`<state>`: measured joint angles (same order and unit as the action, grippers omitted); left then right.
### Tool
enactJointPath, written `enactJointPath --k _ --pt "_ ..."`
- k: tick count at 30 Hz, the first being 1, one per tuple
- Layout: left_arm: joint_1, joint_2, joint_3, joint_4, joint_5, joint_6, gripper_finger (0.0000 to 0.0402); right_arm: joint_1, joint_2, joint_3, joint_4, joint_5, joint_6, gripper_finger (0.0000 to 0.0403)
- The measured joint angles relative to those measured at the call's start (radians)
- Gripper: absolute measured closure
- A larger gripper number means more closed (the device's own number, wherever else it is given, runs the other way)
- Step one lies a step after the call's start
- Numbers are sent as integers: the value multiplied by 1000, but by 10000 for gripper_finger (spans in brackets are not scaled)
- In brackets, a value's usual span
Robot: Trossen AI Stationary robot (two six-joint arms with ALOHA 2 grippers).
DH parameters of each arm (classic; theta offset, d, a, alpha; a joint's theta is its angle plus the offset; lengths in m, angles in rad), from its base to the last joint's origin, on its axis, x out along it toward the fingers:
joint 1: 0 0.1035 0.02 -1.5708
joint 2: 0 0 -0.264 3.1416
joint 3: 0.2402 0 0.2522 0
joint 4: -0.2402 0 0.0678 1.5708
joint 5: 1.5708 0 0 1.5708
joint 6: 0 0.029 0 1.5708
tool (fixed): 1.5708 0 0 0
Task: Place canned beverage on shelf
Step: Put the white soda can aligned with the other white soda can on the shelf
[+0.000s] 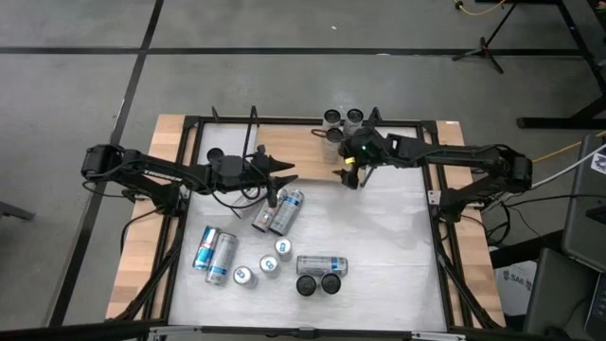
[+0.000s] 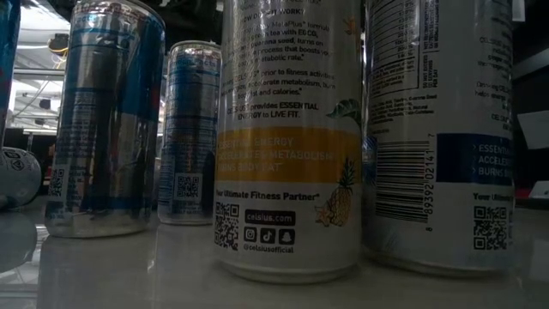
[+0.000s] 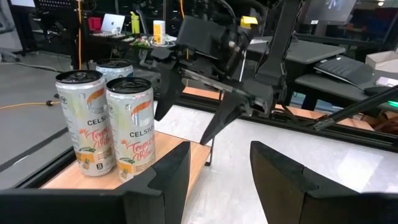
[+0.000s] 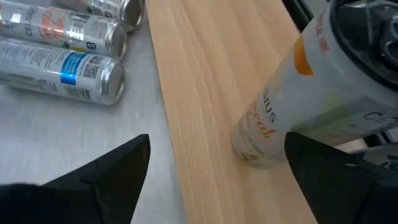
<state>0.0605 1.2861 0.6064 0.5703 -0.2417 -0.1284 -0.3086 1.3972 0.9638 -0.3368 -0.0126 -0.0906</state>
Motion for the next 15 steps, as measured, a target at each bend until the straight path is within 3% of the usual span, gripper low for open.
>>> enactJointPath --k 15 --pt "0 0 0 -1 0 0 241 -32 9 0 75 -3 -23 40"
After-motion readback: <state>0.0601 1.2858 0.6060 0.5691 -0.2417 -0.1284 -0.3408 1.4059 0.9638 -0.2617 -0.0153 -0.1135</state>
